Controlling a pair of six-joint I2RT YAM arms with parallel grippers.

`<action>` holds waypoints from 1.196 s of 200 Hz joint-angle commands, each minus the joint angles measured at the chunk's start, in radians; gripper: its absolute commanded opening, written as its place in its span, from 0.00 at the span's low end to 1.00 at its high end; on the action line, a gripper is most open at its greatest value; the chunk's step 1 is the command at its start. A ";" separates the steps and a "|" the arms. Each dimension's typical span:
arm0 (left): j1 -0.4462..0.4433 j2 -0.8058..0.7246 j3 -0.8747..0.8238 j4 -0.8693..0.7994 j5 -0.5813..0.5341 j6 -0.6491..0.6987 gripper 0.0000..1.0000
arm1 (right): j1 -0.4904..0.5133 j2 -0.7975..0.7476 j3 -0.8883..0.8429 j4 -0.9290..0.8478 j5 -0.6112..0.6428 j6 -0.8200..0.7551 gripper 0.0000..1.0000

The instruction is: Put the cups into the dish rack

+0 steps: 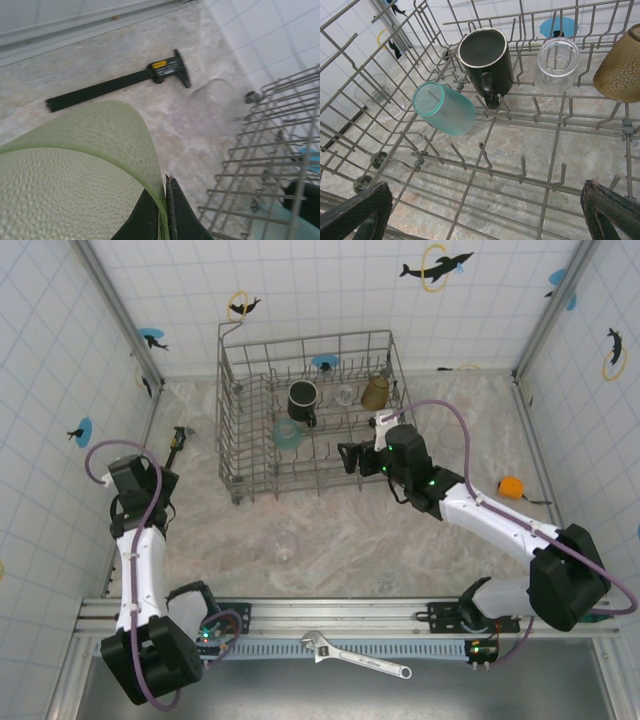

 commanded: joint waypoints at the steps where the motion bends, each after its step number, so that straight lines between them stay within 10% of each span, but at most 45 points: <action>1: 0.006 -0.014 -0.012 0.133 0.096 0.034 0.00 | 0.005 -0.001 0.006 -0.001 0.002 0.004 1.00; 239: 0.003 0.033 -0.132 1.007 0.479 -0.201 0.00 | 0.001 0.037 0.060 -0.063 -0.068 0.024 1.00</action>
